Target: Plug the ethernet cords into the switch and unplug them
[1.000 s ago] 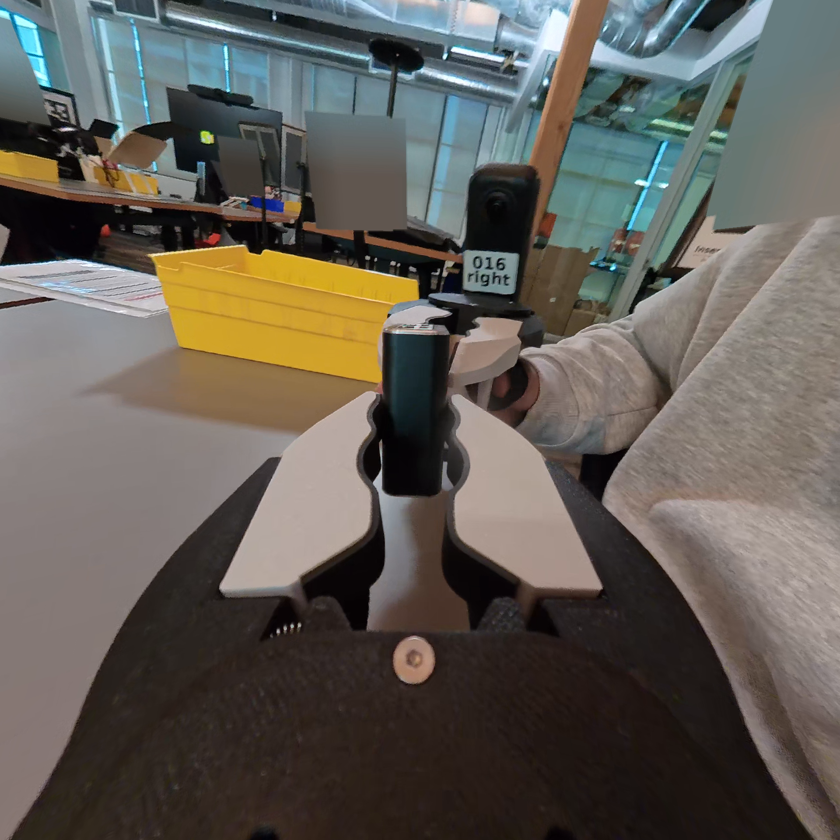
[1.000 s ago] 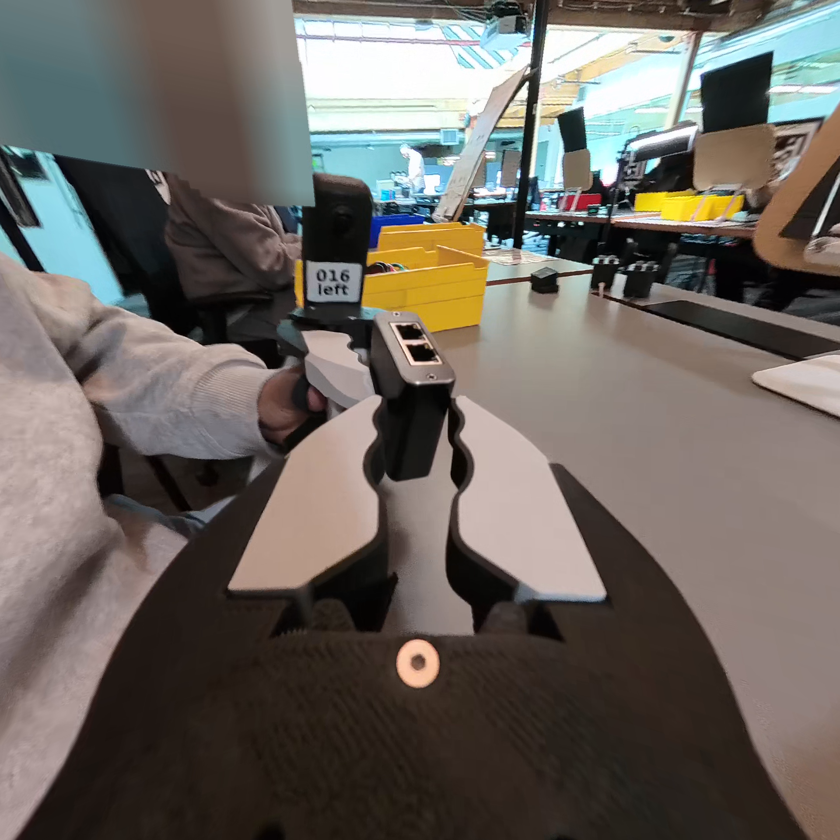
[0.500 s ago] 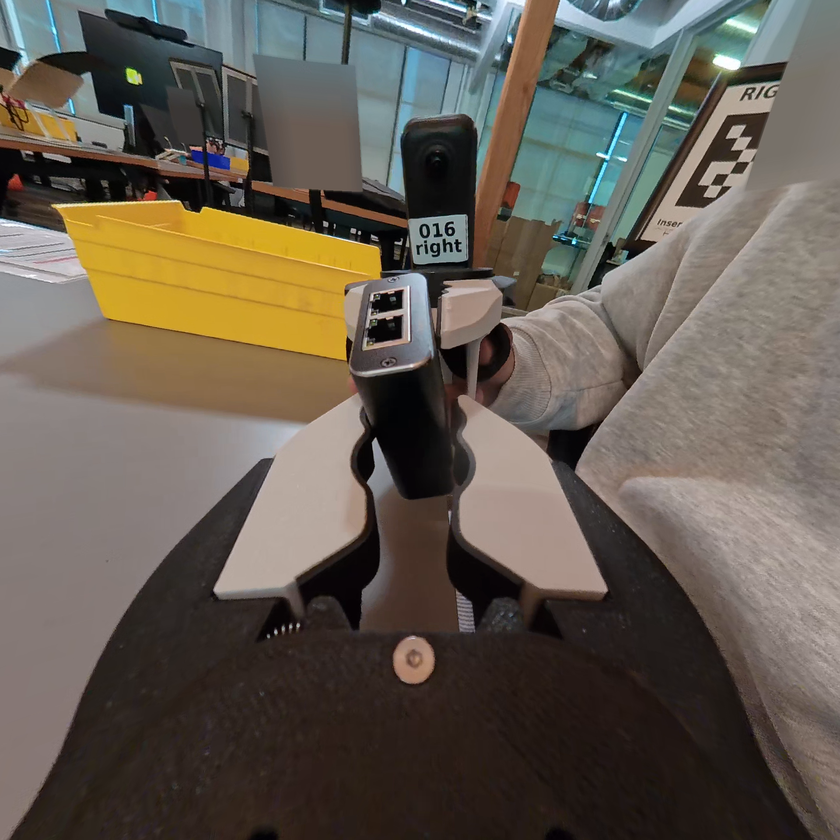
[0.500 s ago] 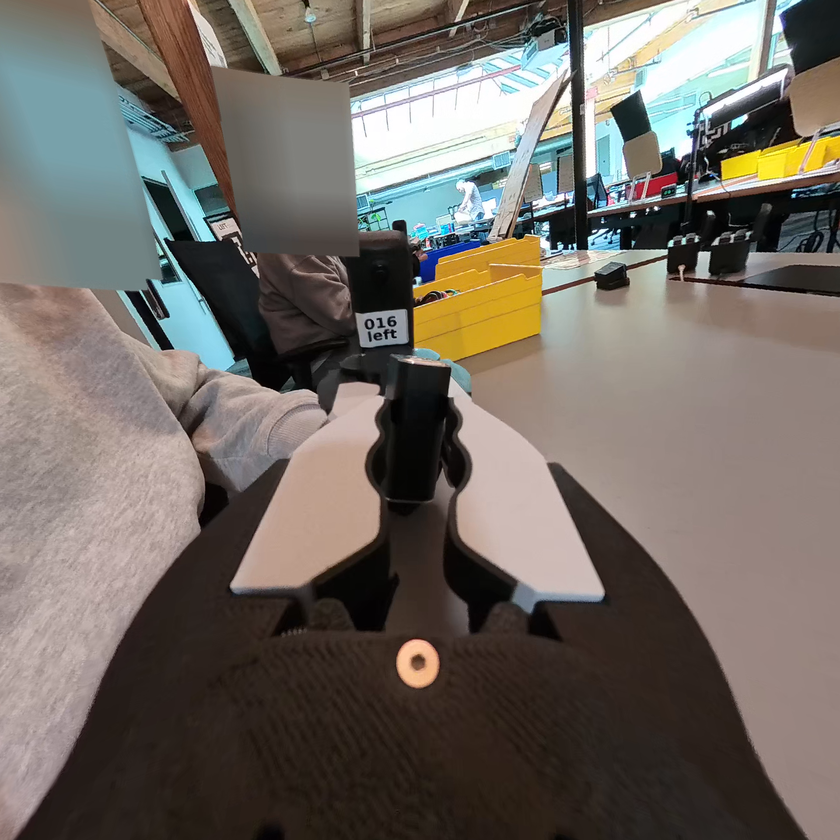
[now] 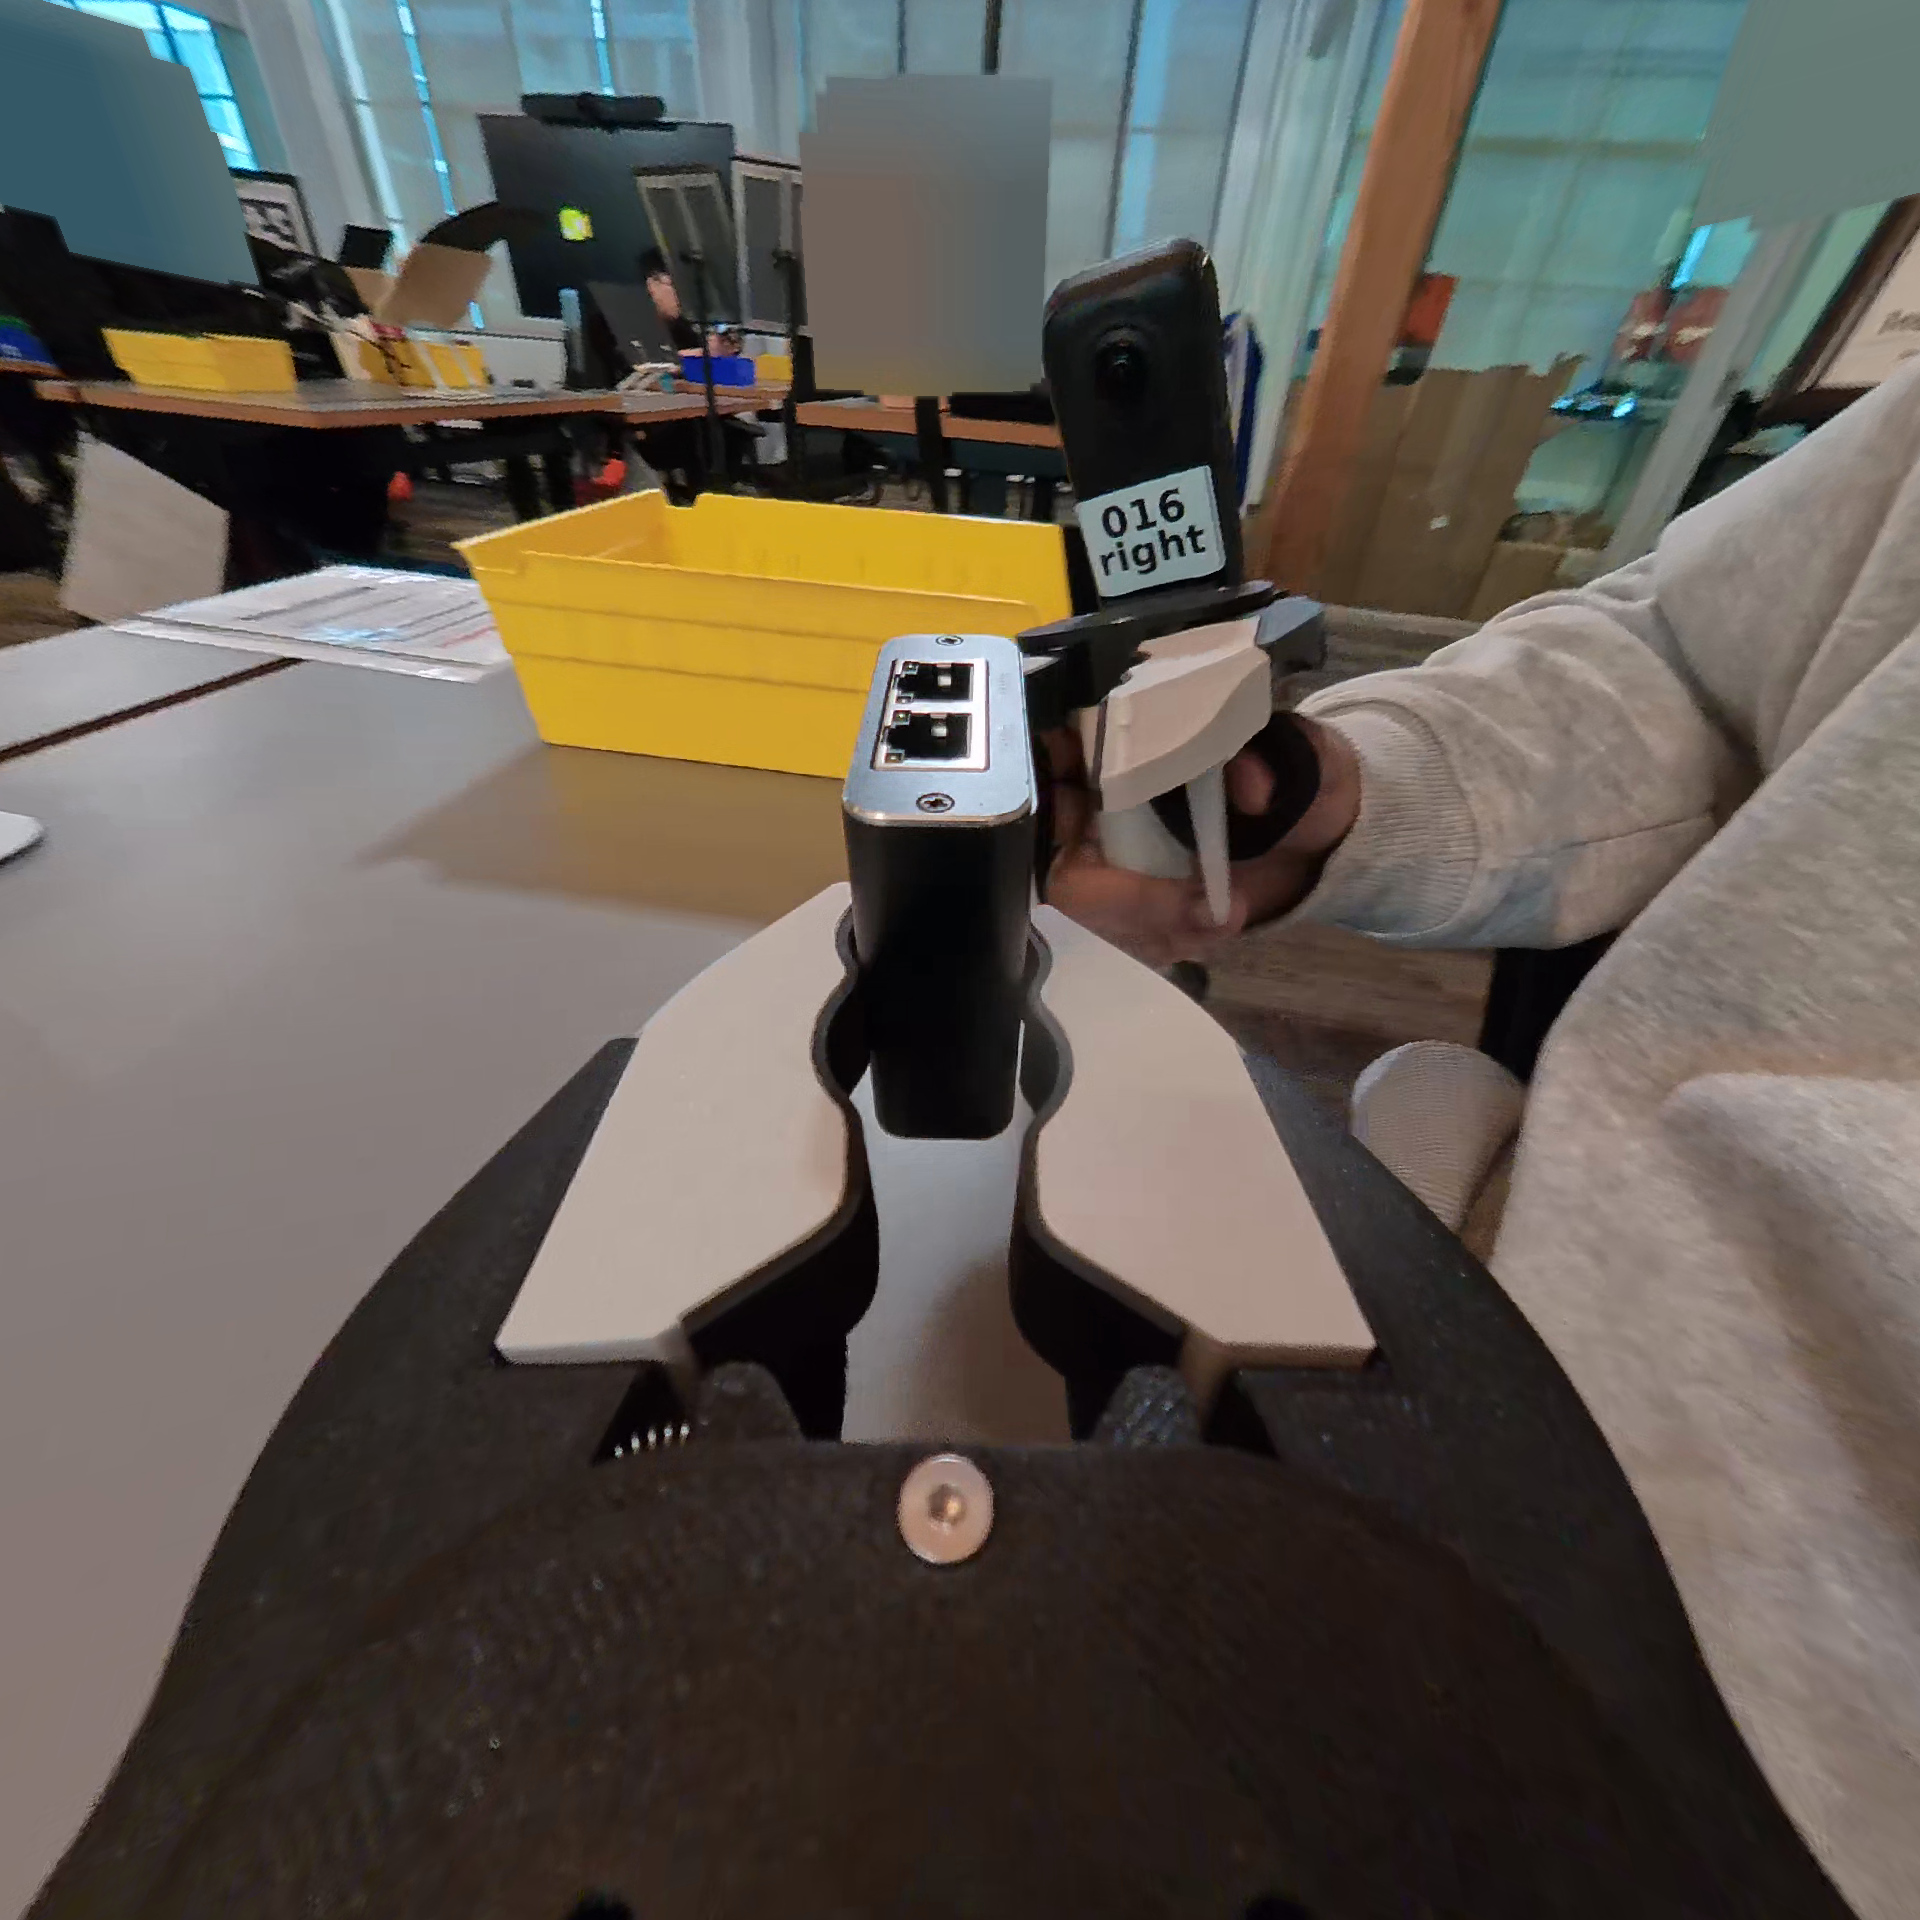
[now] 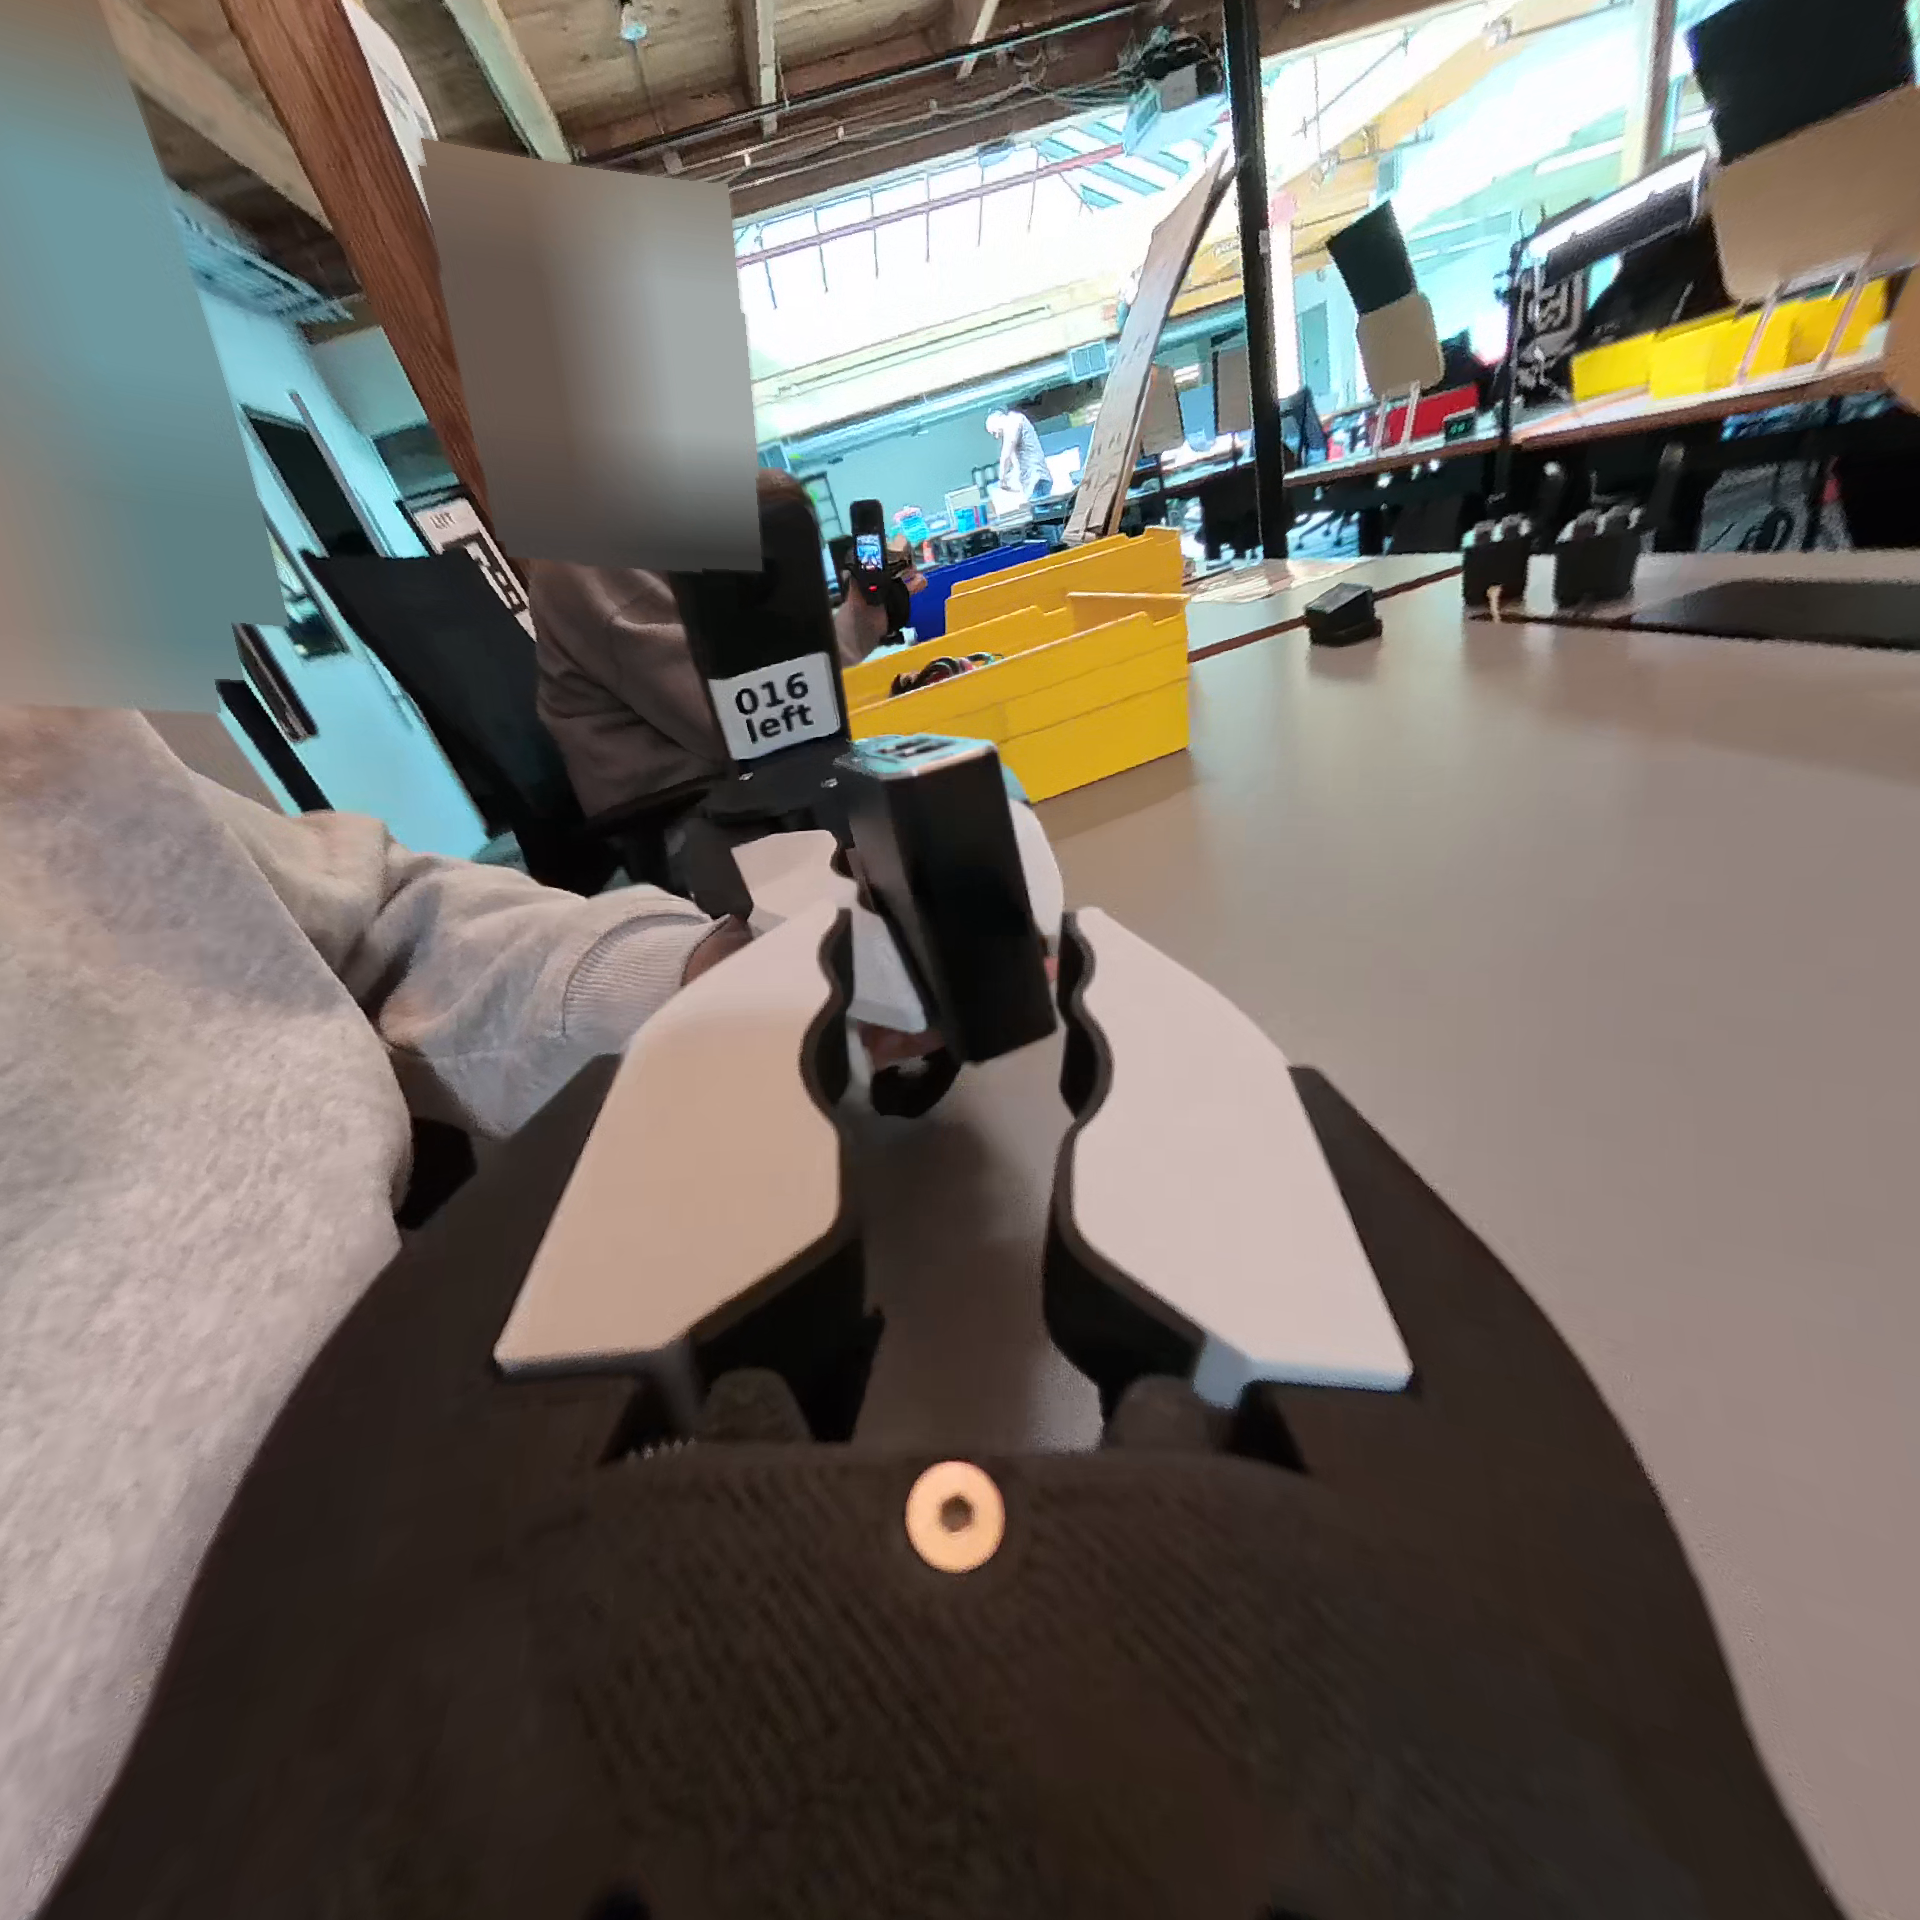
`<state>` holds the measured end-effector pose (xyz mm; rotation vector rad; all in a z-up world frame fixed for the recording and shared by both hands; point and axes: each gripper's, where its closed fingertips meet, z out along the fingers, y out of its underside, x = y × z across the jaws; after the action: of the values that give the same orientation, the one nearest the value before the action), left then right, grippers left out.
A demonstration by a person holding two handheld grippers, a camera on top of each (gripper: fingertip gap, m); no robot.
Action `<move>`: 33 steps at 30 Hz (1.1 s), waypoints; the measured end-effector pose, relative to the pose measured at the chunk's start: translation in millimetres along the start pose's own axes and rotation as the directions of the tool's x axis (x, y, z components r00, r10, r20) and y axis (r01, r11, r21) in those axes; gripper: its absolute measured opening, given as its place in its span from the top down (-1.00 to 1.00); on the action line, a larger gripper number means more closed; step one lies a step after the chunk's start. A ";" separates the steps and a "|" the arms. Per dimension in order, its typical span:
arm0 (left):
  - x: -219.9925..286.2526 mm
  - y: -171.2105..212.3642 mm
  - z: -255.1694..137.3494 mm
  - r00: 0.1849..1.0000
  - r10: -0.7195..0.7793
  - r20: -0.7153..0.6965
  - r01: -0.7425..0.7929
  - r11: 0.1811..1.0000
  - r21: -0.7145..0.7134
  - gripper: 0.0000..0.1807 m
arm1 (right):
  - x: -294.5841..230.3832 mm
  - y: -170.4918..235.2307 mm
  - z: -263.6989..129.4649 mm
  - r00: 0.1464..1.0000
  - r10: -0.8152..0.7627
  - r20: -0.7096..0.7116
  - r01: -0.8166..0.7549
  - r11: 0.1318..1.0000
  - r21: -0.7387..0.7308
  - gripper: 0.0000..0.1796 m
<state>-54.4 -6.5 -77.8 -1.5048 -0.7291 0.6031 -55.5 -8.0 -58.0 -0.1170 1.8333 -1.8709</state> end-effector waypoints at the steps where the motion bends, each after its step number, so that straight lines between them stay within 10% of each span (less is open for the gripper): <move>1: -2.6 0.7 -0.9 0.999 0.023 0.022 -0.023 1.000 -0.012 0.72 | 1.3 -0.4 -0.1 1.000 0.027 0.002 -0.027 1.000 0.007 0.57; 33: -0.6 22.9 9.0 0.964 0.249 0.096 -0.226 0.953 -0.202 0.72 | -1.0 1.3 2.2 0.988 -0.147 -0.055 0.146 0.989 -0.026 0.60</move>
<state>-59.5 -1.1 -101.2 -1.7607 -0.7183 0.8319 -53.3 -9.5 -58.9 -0.2144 1.9305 -1.9721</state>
